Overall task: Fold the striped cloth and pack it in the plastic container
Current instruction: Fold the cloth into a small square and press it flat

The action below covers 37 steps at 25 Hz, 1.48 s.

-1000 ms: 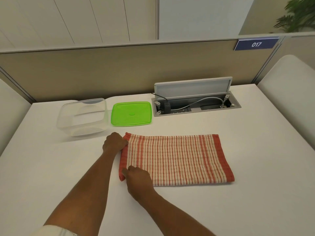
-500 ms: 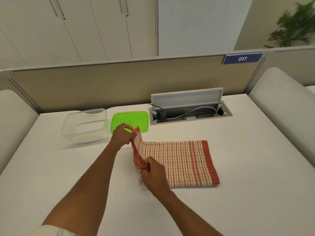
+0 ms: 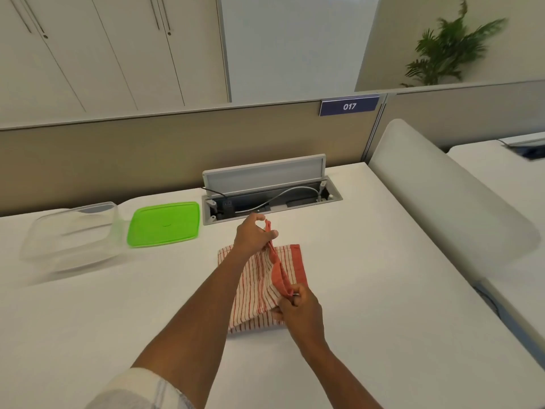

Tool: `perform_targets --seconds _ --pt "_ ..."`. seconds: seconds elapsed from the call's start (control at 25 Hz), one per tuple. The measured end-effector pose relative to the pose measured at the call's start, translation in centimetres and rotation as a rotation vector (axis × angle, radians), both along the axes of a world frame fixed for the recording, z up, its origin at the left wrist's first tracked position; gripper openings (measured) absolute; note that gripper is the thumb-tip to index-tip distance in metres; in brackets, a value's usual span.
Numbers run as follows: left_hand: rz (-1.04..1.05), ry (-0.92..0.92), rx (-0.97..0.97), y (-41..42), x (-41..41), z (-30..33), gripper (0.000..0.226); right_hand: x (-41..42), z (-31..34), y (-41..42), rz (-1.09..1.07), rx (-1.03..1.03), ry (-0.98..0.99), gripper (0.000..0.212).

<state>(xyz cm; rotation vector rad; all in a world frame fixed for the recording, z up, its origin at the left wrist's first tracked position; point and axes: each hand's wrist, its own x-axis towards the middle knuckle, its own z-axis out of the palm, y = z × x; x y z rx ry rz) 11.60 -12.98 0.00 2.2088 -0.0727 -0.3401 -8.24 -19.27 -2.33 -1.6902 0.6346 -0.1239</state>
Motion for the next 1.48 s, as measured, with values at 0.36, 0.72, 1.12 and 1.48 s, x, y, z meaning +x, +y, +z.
perform_targets --seconds 0.36,0.72,1.12,1.48 --pt "0.031 0.027 0.114 -5.8 -2.4 -4.9 0.051 -1.7 -3.9 -3.9 -0.046 0.052 0.159 0.009" --pt "0.051 0.309 -0.272 -5.2 -3.7 -5.6 0.024 -3.1 -4.1 -5.2 -0.202 -0.217 0.300 0.031" --pt "-0.301 -0.341 0.365 8.2 -14.8 -8.5 0.030 -3.4 -6.4 -4.1 0.457 -1.097 -0.040 0.032" --pt "-0.520 -0.371 0.483 13.0 -16.7 -10.0 0.055 -2.7 -6.9 -6.5 0.547 -1.267 -0.007 0.037"
